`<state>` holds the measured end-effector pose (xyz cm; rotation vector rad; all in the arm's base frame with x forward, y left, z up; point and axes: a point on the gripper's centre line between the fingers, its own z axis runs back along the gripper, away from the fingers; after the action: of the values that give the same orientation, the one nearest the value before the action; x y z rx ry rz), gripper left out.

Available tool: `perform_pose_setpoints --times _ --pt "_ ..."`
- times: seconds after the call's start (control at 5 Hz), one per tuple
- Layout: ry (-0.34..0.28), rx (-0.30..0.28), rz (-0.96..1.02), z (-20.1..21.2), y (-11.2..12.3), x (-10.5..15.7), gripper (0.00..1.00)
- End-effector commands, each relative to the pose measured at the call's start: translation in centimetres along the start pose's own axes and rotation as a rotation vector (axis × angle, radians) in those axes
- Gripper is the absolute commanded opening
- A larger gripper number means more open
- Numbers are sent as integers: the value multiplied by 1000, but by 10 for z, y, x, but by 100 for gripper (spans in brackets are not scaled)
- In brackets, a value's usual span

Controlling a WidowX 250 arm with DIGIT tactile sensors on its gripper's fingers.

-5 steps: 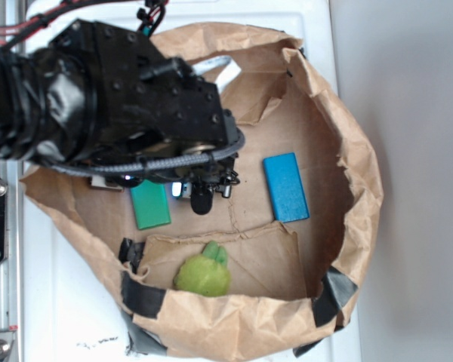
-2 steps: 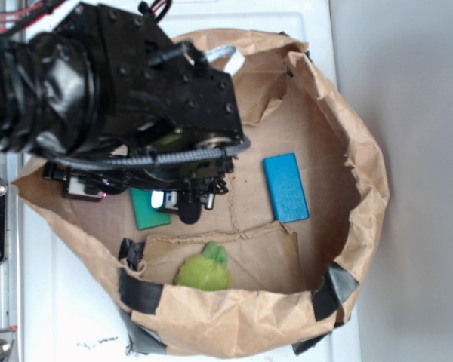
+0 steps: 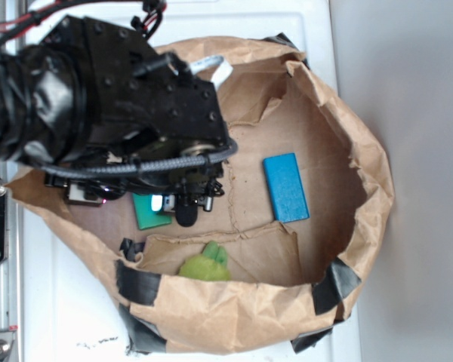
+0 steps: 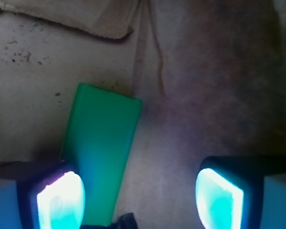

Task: Grab the green block.

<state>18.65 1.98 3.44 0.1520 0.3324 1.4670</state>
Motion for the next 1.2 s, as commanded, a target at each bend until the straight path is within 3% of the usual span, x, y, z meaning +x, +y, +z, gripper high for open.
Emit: perform_pose_setpoints --times 0.0,0.6,1.0 --pt "37 -108 42 9 -14 4 100" --pt "57 -203 69 -17 -37 6 100" --pt "46 -210 50 -27 -37 6 100"
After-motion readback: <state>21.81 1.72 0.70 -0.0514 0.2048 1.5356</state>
